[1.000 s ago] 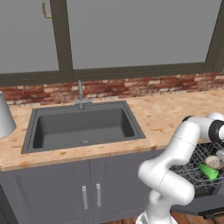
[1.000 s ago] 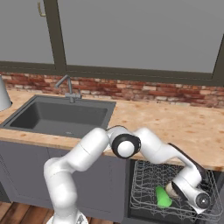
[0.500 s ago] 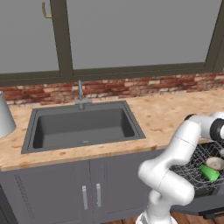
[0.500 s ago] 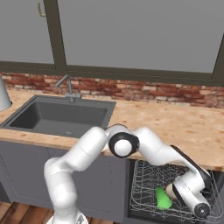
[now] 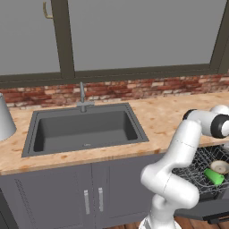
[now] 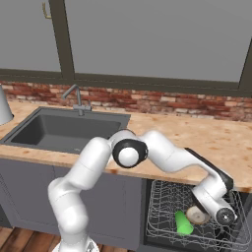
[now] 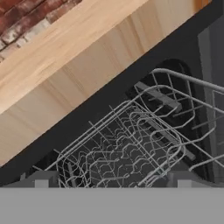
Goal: Pick up the cup and bowl from the counter, place them in the dishwasher, and close the dishwasher door.
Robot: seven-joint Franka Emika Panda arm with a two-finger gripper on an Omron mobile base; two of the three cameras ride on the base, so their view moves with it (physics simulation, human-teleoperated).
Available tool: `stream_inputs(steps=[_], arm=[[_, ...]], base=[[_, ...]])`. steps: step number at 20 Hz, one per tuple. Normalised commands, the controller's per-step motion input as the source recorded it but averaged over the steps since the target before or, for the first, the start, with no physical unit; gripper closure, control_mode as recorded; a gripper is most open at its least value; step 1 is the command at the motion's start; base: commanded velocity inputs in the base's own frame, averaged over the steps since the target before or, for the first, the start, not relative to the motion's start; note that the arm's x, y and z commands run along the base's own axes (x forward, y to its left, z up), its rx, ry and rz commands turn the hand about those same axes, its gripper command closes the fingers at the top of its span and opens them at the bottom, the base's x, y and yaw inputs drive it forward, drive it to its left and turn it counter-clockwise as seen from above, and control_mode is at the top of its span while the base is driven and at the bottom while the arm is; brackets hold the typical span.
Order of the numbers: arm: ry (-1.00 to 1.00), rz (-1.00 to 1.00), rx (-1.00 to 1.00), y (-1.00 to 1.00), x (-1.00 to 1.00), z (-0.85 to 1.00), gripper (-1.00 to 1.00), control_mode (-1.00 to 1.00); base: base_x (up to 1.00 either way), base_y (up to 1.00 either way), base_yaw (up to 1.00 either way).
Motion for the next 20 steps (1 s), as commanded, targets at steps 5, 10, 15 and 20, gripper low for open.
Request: stream_inputs(steps=[5, 10, 15, 20], arm=[[0.17, 0.03, -0.20, 0.00, -0.19, 0.00, -1.00, -1.00], [0.10, 0.01, -0.05, 0.00, -0.25, 0.15, -1.00, -1.00], [0.01, -0.03, 0.16, -0.01, -0.22, 0.60, -1.00, -1.00], [0.02, -0.13, 0.36, -0.02, -0.21, 0.56, -1.00, -1.00]], base=[[0.00, 0.00, 0.00], [0.00, 0.00, 0.00], [0.00, 0.00, 0.00], [0.00, 0.00, 0.00]])
